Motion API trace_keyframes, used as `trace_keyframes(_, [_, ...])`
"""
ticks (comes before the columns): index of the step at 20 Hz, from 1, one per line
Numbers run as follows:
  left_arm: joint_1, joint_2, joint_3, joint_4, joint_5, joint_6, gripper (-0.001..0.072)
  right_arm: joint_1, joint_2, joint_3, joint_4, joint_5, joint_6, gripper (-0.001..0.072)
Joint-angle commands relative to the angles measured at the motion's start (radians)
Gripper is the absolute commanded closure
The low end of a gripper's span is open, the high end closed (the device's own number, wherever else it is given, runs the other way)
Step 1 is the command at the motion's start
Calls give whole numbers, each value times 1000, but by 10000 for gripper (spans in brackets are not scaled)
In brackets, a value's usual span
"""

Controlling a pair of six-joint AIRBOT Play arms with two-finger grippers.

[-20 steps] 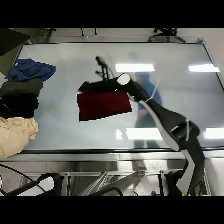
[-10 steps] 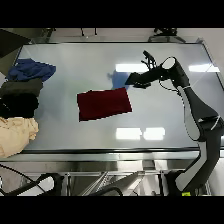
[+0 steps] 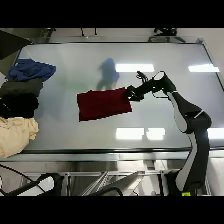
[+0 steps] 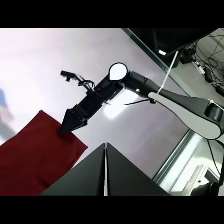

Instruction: Fold the shirts.

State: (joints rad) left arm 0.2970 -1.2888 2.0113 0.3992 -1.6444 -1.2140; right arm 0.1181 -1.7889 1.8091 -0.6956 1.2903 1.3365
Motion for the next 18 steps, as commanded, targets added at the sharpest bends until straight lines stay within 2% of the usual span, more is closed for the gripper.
trace_keyframes(1, [1,0,0,1,-3,1,696,16,-30,1,154,7,-89,328])
trace_keyframes(2, [1,0,0,0,-3,1,696,15,-25,1,196,16,-108,522])
trace_keyframes(3, [1,0,0,1,-3,0,696,13,-14,4,223,23,-111,674])
trace_keyframes(5, [1,0,0,1,-3,-1,696,-6,36,32,217,23,-127,692])
trace_keyframes(7, [1,0,0,0,-2,-8,697,-72,114,63,195,-23,-96,694])
trace_keyframes(10, [1,0,0,1,-3,-10,696,-284,243,64,36,-94,93,694])
trace_keyframes(12, [1,0,0,1,-3,-10,696,-449,302,64,-129,-9,229,694])
trace_keyframes(14, [1,0,0,1,-3,-10,696,-596,338,62,-312,114,295,694])
trace_keyframes(16, [1,0,0,1,-3,-10,696,-733,366,53,-423,183,315,697])
trace_keyframes(18, [1,0,0,1,-3,-9,696,-867,410,13,-428,188,314,697])
